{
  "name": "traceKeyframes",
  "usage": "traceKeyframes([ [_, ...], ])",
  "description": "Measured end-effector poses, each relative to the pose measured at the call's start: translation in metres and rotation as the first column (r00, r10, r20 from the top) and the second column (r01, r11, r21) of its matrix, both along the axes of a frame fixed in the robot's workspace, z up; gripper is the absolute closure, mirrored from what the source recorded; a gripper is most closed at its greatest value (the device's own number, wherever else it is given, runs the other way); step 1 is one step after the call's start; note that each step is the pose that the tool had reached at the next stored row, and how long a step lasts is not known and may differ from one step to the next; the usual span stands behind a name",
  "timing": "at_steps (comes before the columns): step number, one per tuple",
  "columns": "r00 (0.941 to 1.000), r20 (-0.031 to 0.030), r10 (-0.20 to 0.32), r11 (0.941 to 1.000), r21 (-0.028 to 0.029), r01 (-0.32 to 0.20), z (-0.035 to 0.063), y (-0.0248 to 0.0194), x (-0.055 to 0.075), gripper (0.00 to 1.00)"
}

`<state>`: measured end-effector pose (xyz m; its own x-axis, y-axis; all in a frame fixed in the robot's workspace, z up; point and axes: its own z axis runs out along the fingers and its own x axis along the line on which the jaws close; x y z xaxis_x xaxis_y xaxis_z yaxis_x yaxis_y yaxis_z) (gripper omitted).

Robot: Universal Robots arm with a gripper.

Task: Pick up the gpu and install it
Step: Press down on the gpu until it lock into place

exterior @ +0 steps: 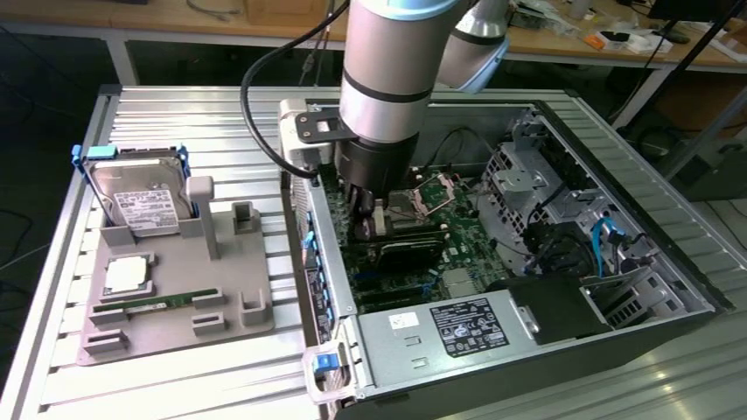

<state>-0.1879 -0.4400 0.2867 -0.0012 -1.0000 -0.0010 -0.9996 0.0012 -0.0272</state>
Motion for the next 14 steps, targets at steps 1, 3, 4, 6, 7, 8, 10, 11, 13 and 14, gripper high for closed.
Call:
traceKeyframes([
  [1, 1.0000, 0.0000, 0.000, 1.0000, -0.0001, 0.000, -0.0001, 0.0026, 0.000, 0.89],
  [3, 1.0000, 0.0001, 0.000, 1.0000, 0.0001, 0.000, -0.0023, 0.0052, 0.000, 0.89],
  [4, 1.0000, 0.0000, 0.000, 1.0000, 0.0000, 0.000, -0.0040, 0.0055, 0.000, 0.89],
  [6, 1.0000, 0.0000, 0.000, 1.0000, 0.0000, 0.000, -0.0077, 0.0056, 0.000, 0.89],
  [7, 1.0000, -0.0001, 0.000, 1.0000, -0.0001, 0.000, -0.0105, 0.0057, 0.000, 0.89],
  [8, 1.0000, 0.0000, 0.000, 1.0000, 0.0000, 0.000, -0.0119, 0.0058, 0.000, 0.89],
  [10, 1.0000, -0.0003, 0.000, 1.0000, -0.0003, 0.000, -0.0120, 0.0056, -0.001, 0.89],
  [11, 1.0000, -0.0001, 0.000, 1.0000, -0.0002, 0.000, -0.0121, 0.0053, -0.001, 0.89],
  [13, 1.0000, -0.0001, 0.000, 1.0000, -0.0017, 0.000, -0.0122, 0.0036, -0.001, 0.89],
  [14, 1.0000, 0.0000, 0.000, 1.0000, -0.0045, 0.000, -0.0123, 0.0026, -0.001, 0.89],
])
